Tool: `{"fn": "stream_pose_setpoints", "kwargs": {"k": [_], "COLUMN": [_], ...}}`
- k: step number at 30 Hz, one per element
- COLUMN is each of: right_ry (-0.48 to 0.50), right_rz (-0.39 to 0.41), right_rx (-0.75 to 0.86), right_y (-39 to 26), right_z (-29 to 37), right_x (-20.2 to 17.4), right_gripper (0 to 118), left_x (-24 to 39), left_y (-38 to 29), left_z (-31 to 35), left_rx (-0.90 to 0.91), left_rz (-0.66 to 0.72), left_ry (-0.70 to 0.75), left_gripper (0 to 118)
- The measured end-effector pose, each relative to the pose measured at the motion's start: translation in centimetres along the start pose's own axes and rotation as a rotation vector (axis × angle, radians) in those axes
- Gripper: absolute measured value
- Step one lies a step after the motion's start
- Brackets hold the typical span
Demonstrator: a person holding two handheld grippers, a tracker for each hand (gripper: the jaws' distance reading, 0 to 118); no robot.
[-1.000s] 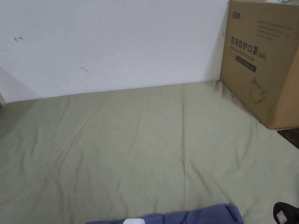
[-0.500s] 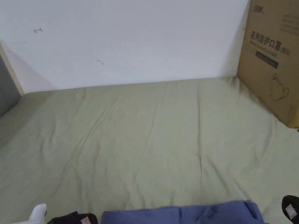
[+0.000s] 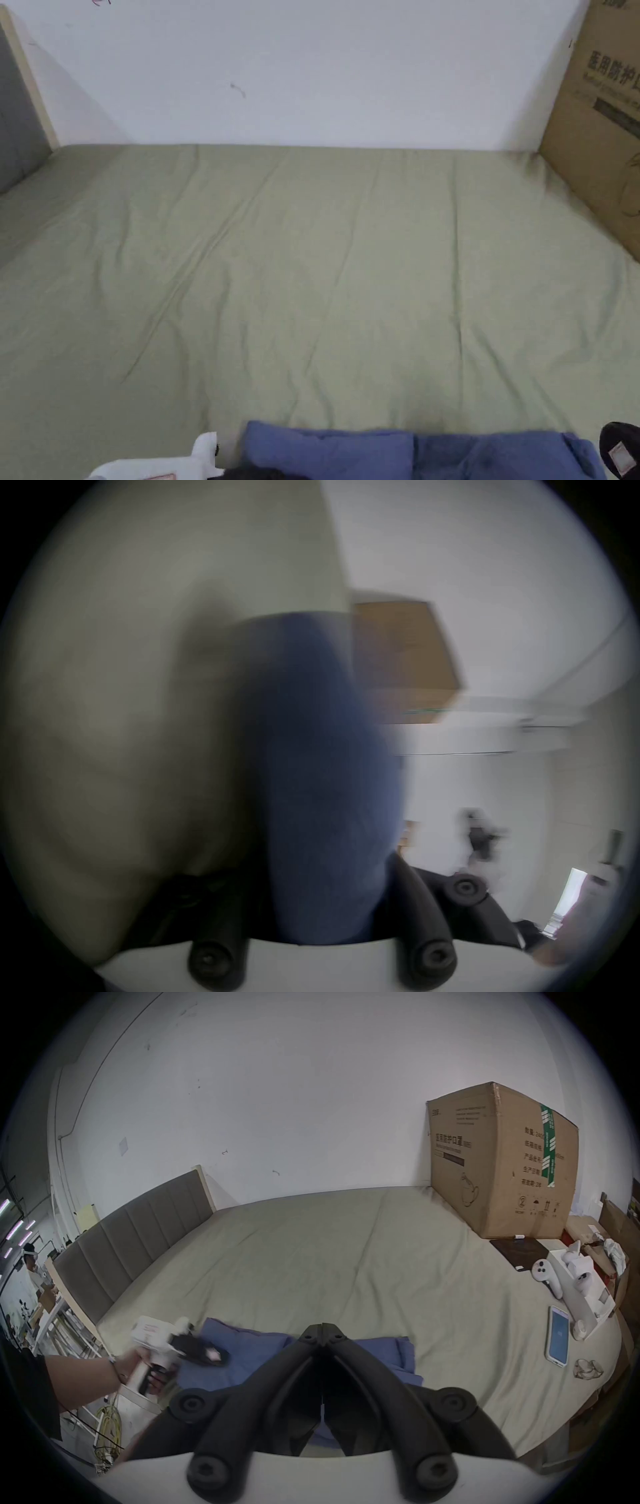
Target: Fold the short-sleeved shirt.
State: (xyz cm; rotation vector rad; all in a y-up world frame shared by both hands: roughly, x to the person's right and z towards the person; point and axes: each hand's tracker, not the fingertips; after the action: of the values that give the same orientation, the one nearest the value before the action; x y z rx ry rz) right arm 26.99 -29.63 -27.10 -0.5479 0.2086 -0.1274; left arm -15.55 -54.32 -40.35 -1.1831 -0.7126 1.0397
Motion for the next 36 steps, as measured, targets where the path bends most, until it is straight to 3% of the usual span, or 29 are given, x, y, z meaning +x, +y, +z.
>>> {"fn": "stream_pose_setpoints", "kwargs": {"k": [1, 2, 3, 6, 7, 9, 12, 13, 15, 16, 20, 23, 24, 25, 27, 29, 32, 35, 36], "right_ry": [0.011, 0.018, 0.023, 0.04, 0.044, 0.062, 0.076, 0.077, 0.074, 0.073, 0.073, 0.057, 0.048, 0.039, 0.024, 0.004, -0.019, -0.02, -0.021], "right_rz": [-0.004, -0.005, -0.001, 0.018, 0.02, 0.007, -0.013, -0.018, -0.023, -0.03, -0.086, -0.095, -0.099, -0.104, -0.108, -0.113, -0.131, -0.157, -0.163], "right_rx": [0.001, 0.0, -0.003, -0.012, -0.01, 0.005, 0.024, 0.031, 0.036, 0.037, 0.049, 0.069, 0.071, 0.072, 0.077, 0.084, 0.096, 0.102, 0.103], "right_y": [0.0, 0.0, -0.1, -0.3, -0.3, -0.3, -0.5, -0.7, -1.1, -1.3, -1.9, -2.0, -2.0, -2.0, -2.0, -2.0, -2.1, -2.3, -2.4], "right_z": [-0.1, -0.1, -0.1, 0.1, 0.3, 1.0, 2.0, 2.3, 2.8, 3.1, 4.4, 5.6, 6.0, 6.4, 7.1, 7.7, 8.2, 7.9, 7.7], "right_x": [-0.3, -0.6, -0.8, -1.0, -1.0, -0.9, -0.3, -0.1, 0.4, 0.6, 2.3, 3.4, 3.9, 4.5, 5.3, 6.0, 7.0, 7.7, 7.8], "right_gripper": [0, 0, 0, 0, 0, 0, 0, 0, 0, 0, 0, 0, 0, 0, 0, 0, 0, 0, 0], "left_x": [-0.6, 1.0, 2.3, 7.3, 6.6, 9.3, 12.6, 13.8, 15.0, 15.7, 18.6, 19.7, 19.9, 20.1, 20.2, 20.9, 22.3, 23.7, 24.1], "left_y": [-1.7, -3.2, 0.7, -2.7, 0.7, -1.0, -2.0, -2.7, -3.2, -2.6, -2.0, -1.2, -0.9, -0.6, -0.6, -0.9, -1.3, -2.2, -2.8], "left_z": [-0.9, -1.0, 1.8, 2.5, 5.5, 8.7, 12.5, 13.2, 13.8, 13.9, 11.8, 5.1, 2.9, 0.4, -3.0, -4.4, -3.3, -0.4, 0.6], "left_rx": [0.007, 0.026, -0.004, 0.037, 0.05, 0.106, 0.215, 0.239, 0.203, 0.203, 0.207, 0.079, 0.059, 0.032, -0.024, 0.012, 0.008, 0.022, 0.024], "left_rz": [-0.024, -0.026, -0.014, -0.13, -0.191, -0.264, -0.338, -0.426, -0.53, -0.498, -0.251, -0.22, -0.216, -0.218, -0.208, -0.197, -0.255, -0.412, -0.474], "left_ry": [0.091, -0.125, -0.065, 0.138, 0.208, 0.381, 0.85, 0.967, 1.056, 1.032, 0.548, 0.395, 0.385, 0.372, 0.296, 0.211, 0.28, 0.392, 0.402], "left_gripper": [10, 10, 10, 11, 11, 11, 11, 11, 12, 12, 12, 13, 26, 48, 118, 110, 111, 109, 97]}}
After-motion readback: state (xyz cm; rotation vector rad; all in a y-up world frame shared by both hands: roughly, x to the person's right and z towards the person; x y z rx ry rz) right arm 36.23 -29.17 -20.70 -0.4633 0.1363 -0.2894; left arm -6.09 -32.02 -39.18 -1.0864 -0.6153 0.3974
